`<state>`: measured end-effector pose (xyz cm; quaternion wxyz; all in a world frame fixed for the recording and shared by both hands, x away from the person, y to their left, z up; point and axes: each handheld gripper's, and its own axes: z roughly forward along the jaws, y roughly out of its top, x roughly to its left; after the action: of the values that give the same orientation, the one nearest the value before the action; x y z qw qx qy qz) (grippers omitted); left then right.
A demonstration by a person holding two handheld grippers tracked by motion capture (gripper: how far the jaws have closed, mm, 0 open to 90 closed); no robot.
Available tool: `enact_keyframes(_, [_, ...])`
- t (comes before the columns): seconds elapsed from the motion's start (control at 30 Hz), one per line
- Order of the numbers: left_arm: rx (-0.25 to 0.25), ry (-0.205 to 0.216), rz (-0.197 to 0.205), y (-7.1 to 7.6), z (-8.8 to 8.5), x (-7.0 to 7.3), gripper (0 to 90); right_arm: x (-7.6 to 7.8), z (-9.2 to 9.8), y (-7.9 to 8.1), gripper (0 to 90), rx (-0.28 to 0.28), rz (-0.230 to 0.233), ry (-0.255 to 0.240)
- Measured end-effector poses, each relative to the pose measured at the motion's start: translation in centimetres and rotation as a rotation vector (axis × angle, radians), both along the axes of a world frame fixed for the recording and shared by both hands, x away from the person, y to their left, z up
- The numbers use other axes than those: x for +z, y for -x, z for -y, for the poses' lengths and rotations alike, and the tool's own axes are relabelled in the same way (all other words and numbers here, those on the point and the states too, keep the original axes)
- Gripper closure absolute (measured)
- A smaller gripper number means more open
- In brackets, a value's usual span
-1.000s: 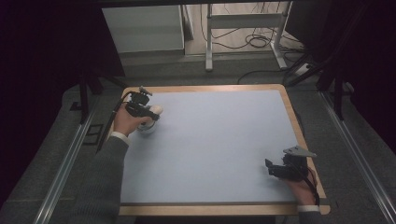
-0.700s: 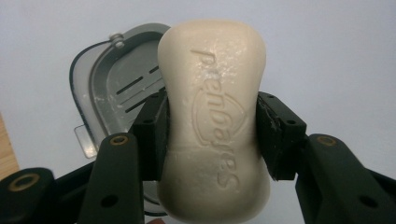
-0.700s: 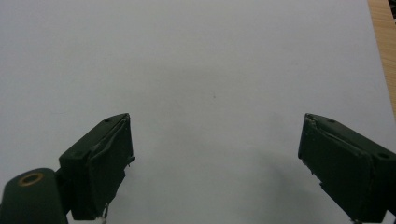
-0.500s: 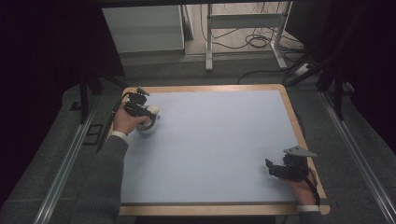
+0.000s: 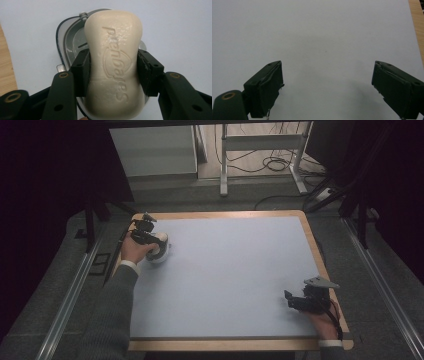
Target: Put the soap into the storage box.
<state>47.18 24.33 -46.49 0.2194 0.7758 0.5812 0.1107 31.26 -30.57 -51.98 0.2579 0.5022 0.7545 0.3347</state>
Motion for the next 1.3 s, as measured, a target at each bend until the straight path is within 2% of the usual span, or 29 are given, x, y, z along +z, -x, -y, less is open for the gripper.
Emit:
enact_keyframes(0.13, [0.006, 0.008, -0.002, 0.0, 0.1, -0.4, 49.4, 0.0, 0.0, 0.0, 10.1, -0.002, 0.001, 0.000])
enact_keyframes(0.23, [0.013, -0.006, -0.002, -0.1, 0.1, -0.7, 49.3, 0.0, 0.0, 0.0, 10.0, -0.001, 0.001, 0.002])
enact_keyframes(0.27, [0.016, -0.003, 0.012, 0.0, 0.1, -0.7, 48.3, 0.0, 0.0, 0.0, 10.0, -0.001, 0.001, 0.002])
enact_keyframes(0.33, [0.023, 0.045, 0.047, 0.2, 0.0, -0.2, 45.0, 0.0, 0.0, 0.0, 10.0, 0.000, 0.001, 0.002])
enact_keyframes(0.37, [0.013, 0.056, 0.055, 0.2, -0.1, 0.0, 42.7, 0.0, 0.0, 0.0, 10.0, 0.000, 0.001, 0.002])
enact_keyframes(0.57, [-0.011, 0.084, 0.087, 1.1, 0.1, 1.5, 37.6, -0.1, 0.0, 0.0, 10.0, 0.001, 0.000, 0.002])
enact_keyframes(0.67, [-0.040, 0.099, 0.098, 1.7, 0.3, 1.9, 34.4, 0.0, -0.1, 0.0, 10.0, 0.001, 0.001, 0.000])
enact_keyframes(0.77, [-0.084, 0.137, 0.119, 2.8, 0.7, 2.3, 31.7, 0.0, 0.0, 0.0, 10.0, 0.000, 0.001, 0.001])
enact_keyframes(0.93, [-0.160, 0.150, 0.154, 5.1, 1.5, 2.5, 30.5, 0.0, 0.0, 0.0, 10.0, 0.001, 0.004, 0.005])
enact_keyframes(1.07, [-0.218, 0.135, 0.181, 7.2, 2.6, 1.8, 30.4, 0.1, -0.1, 0.1, 10.0, 0.001, 0.004, 0.005])
enact_keyframes(1.3, [-0.318, 0.143, 0.170, 9.8, 4.7, -0.3, 30.2, 0.2, 0.0, 0.1, 10.0, -0.002, 0.007, -0.001])
